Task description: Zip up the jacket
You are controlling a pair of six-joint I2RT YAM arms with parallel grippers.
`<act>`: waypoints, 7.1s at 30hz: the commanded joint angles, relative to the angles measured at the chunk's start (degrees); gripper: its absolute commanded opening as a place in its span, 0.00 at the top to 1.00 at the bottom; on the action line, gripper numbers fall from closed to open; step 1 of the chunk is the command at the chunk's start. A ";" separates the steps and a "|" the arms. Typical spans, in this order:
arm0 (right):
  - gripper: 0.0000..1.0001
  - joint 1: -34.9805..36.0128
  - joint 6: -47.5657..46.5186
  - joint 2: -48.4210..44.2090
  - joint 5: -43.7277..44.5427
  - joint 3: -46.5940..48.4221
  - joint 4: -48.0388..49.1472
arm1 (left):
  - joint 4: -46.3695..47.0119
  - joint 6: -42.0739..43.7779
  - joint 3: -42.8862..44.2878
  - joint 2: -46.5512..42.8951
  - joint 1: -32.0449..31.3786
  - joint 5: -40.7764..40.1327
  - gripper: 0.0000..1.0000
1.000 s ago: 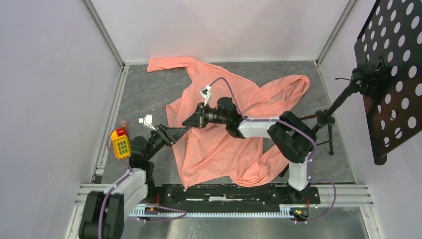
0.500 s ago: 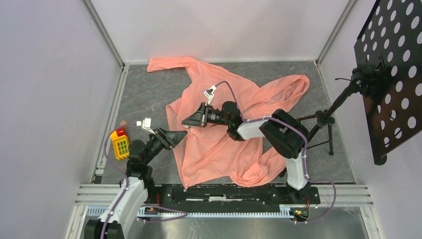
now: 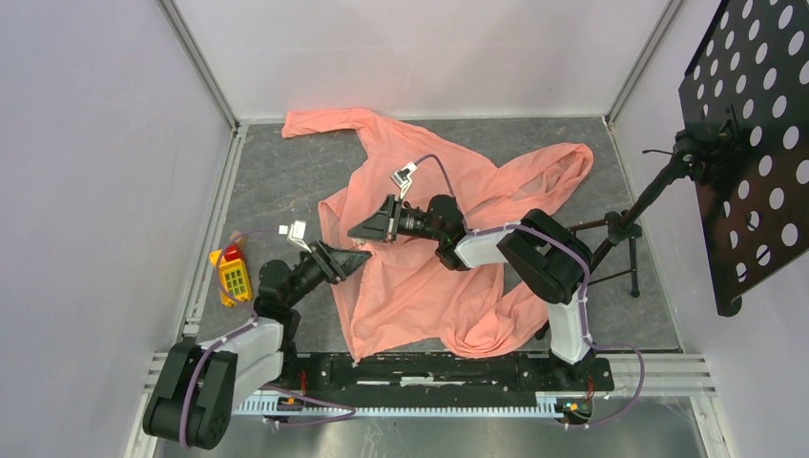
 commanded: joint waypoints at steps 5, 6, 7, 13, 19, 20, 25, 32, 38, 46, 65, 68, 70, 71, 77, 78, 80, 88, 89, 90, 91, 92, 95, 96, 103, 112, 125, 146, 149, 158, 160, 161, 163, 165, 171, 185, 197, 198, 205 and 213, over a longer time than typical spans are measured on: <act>1.00 -0.10 0.71 0.27 -1.01 0.12 4.23 | 9.24 0.05 -3.84 -1.48 -0.95 0.96 0.39; 1.00 -0.14 0.74 0.23 -1.07 0.12 4.29 | 7.14 0.69 -3.67 -2.77 -0.99 0.76 0.40; 1.00 -0.09 0.70 0.18 -0.94 0.02 4.31 | 5.56 1.21 -3.63 -4.01 -1.04 0.72 0.41; 1.00 -0.02 1.25 0.45 -0.75 0.38 4.82 | -1.97 3.10 -3.09 -10.07 -1.10 -0.21 0.47; 1.00 -0.06 1.07 0.02 -0.53 0.12 4.58 | -1.06 3.13 -3.13 -8.42 -1.46 -0.06 0.53; 1.00 -0.01 1.06 0.01 -0.45 0.05 4.58 | 0.11 2.83 -3.12 -7.65 -1.60 0.22 0.55; 1.00 0.08 0.88 -0.36 -0.31 -0.41 4.67 | 5.19 1.64 -3.24 -3.43 -2.78 0.07 0.69; 1.00 0.40 -0.26 -0.43 -0.34 -0.85 3.66 | 7.45 0.94 -4.29 -2.80 -2.99 -1.13 0.90; 1.00 2.41 -13.06 -1.82 1.73 1.80 -10.63 | -1.91 5.08 -3.64 -9.14 -3.06 -1.95 0.95; 0.88 7.46 -34.00 -1.33 5.39 14.72 -40.10 | -17.44 7.51 -4.01 -17.03 -3.15 -5.29 0.98; 0.09 -1.95 -69.99 -14.22 -11.11 12.25 -61.11 | -17.46 13.60 -4.96 -22.18 -3.23 -4.99 0.97; 0.06 -1.94 -83.79 -15.02 -14.18 11.08 -68.33 | -17.52 13.49 -5.30 -24.39 -3.23 -3.59 0.97; 0.05 -1.97 -89.20 -15.04 -15.94 10.34 -70.34 | -17.59 13.24 -5.55 -25.32 -3.23 -3.05 0.98; 0.05 -1.95 -91.14 -14.71 -16.07 10.29 -71.21 | -17.62 13.06 -5.56 -25.74 -3.23 -2.68 0.98; 0.14 -1.64 -92.90 -9.73 -16.35 12.77 -71.35 | -17.62 12.36 -5.49 -26.87 -3.23 -2.53 0.98; 0.20 -1.39 -91.15 -10.40 -16.10 11.36 -67.51 | -17.70 12.34 -5.51 -26.71 -3.23 -2.58 0.98; 0.27 -1.03 -87.02 -12.43 -15.91 7.58 -58.99 | -17.66 12.02 -5.46 -26.18 -3.23 -2.57 0.98; 0.24 0.64 -81.86 -11.93 -18.69 6.68 -51.77 | -16.37 11.38 -5.01 -23.67 -3.23 -1.48 0.98; 0.30 1.24 -81.47 -11.47 -17.91 6.94 -51.51 | -16.11 11.30 -4.97 -23.45 -3.23 -1.48 0.98; 0.37 1.69 -81.09 -11.06 -17.66 7.29 -51.43 | -15.82 11.17 -4.95 -23.28 -3.23 -1.47 0.98; 0.47 2.06 -80.55 -10.86 -17.30 7.48 -51.10 | -15.52 10.92 -4.97 -23.09 -3.23 -1.44 0.98; 0.57 2.33 -79.16 -10.95 -16.64 6.74 -49.49 | -15.71 10.43 -4.94 -22.92 -3.23 -1.64 0.98; 0.86 2.69 -76.97 -13.48 -12.12 2.01 -42.18 | -16.08 3.71 -4.82 -21.94 -3.11 -3.53 0.96; 0.93 2.86 -76.91 -14.55 -10.28 0.59 -40.86 | -15.67 0.80 -5.09 -21.39 -3.14 -4.17 0.91; 1.00 4.82 -79.24 -18.16 -7.26 -5.05 -35.66 | -22.52 -14.52 -3.59 -21.28 -3.06 -7.63 0.49; 1.00 5.08 -79.55 -17.79 -7.43 -5.03 -35.94 | -30.58 -17.78 -1.75 -27.39 -3.06 -11.07 0.44; 1.00 5.37 -80.47 -16.93 -7.18 -3.80 -38.35 | -25.97 -18.13 -1.42 -25.64 -3.06 -9.13 0.43; 0.26 1.57 -68.80 -21.15 -6.35 -3.07 -45.93 | -21.94 0.66 4.83 -16.68 -3.06 -0.28 0.98; 0.20 -1.69 -63.93 -21.53 -9.53 -4.18 -43.64 | -21.04 1.61 4.52 -17.95 -3.06 1.52 0.98; 0.24 -3.62 -51.30 -16.59 -12.53 -2.46 -38.53 | -36.35 0.79 4.46 -26.82 -3.08 -1.82 0.98; 0.25 -3.55 -47.55 -16.30 -12.92 -4.21 -34.63 | -43.85 -0.25 5.16 -27.26 -3.12 -2.77 0.98; 0.27 -3.31 -45.42 -16.19 -13.50 -5.53 -32.10 | -46.80 -1.45 5.29 -27.22 -3.14 -2.71 0.98; 0.34 -2.21 -42.98 -15.76 -13.35 -7.78 -28.40 | -56.10 -3.08 6.15 -27.28 -3.15 -4.18 0.98; 0.43 -0.54 -41.86 -14.57 -12.66 -9.44 -26.37 | -65.76 -2.36 8.08 -27.34 -3.15 -6.74 0.98; 0.67 3.41 -36.78 -9.03 -9.64 -12.43 -19.00 | -74.88 -2.61 8.80 -23.43 -3.79 -12.43 0.98; 0.89 7.54 -66.73 -6.19 5.99 4.85 -54.45 | -70.42 -2.28 4.36 -16.36 -3.93 -15.99 0.98; 0.96 11.31 -66.18 -10.59 4.19 -7.32 -44.62 | -80.42 -8.12 12.62 -21.96 -3.83 -17.59 0.70; 0.97 11.49 -65.87 -11.45 4.74 -8.88 -43.33 | -81.09 -9.82 12.79 -22.25 -3.85 -17.59 0.67; 1.00 11.85 -64.07 -10.14 5.31 -12.21 -37.53 | -70.93 -22.12 8.12 -23.08 -3.85 -10.81 0.62; 1.00 11.86 -63.10 -10.63 6.61 -12.47 -36.10 | -79.64 -14.98 12.16 -20.96 -3.85 -12.53 0.59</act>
